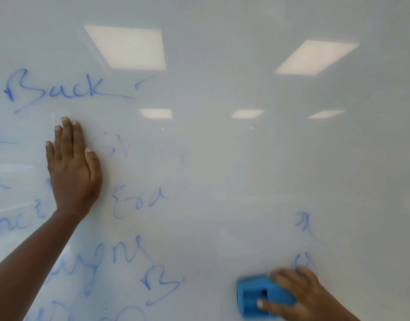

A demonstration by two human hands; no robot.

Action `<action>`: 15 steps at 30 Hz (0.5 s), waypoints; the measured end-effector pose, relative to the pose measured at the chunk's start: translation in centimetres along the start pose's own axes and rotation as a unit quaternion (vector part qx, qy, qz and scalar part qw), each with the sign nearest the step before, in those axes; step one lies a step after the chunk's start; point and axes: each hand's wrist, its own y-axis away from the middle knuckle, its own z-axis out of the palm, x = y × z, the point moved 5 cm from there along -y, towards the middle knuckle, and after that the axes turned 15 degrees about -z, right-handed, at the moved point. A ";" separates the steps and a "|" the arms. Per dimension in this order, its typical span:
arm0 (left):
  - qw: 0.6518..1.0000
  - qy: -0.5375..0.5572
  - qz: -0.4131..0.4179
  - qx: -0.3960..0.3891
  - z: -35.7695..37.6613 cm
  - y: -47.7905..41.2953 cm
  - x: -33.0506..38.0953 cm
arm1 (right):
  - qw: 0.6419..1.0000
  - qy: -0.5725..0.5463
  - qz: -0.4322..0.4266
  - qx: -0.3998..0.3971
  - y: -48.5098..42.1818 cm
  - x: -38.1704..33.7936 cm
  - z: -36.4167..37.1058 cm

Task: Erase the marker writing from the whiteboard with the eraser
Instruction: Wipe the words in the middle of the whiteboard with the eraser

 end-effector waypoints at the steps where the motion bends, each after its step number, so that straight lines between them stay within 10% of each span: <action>1: 1.000 0.001 -0.001 0.001 0.0 0.0 0.0 | 0.998 0.005 -0.046 -0.046 1.0 -0.3 0.4; 6: 1.000 0.002 -0.003 0.006 0.1 -0.1 -0.1 | 0.994 0.022 -0.108 -0.014 1.0 5.7 -0.7; 11: 1.000 0.003 -0.004 0.006 0.2 0.0 -0.1 | 0.981 -0.004 0.181 0.062 -0.6 15.2 -3.2; 15: 1.000 0.004 -0.002 0.008 0.1 0.0 -0.1 | 0.870 0.006 0.475 0.132 0.9 14.3 -2.9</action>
